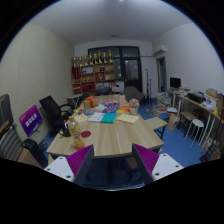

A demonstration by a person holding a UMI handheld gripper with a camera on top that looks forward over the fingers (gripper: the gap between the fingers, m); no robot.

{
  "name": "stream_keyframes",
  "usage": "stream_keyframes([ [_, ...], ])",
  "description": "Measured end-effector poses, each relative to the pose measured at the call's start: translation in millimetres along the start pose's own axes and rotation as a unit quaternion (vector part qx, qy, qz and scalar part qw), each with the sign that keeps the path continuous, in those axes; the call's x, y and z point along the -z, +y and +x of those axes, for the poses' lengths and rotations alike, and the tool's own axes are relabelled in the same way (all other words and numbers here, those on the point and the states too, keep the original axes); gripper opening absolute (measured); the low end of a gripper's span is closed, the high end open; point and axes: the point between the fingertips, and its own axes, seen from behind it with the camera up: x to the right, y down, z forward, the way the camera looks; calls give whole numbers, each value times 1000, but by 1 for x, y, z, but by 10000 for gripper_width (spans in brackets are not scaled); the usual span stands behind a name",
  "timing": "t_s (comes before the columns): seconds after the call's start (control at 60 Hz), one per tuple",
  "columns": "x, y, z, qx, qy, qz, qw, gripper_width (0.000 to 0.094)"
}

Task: Pour water

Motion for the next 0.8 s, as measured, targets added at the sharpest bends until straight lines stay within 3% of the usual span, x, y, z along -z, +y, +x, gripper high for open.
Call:
stream_keyframes([
  [0.167, -17, 17, 3, 3, 8, -1, 1000, 832],
  [0.283, -32, 27, -39, 21, -40, 16, 999, 837],
  [0.533, -128, 62, -150, 2, -70, 35, 997, 835],
  [0.8, -286, 62, -211, 6, -15, 68, 998, 834],
])
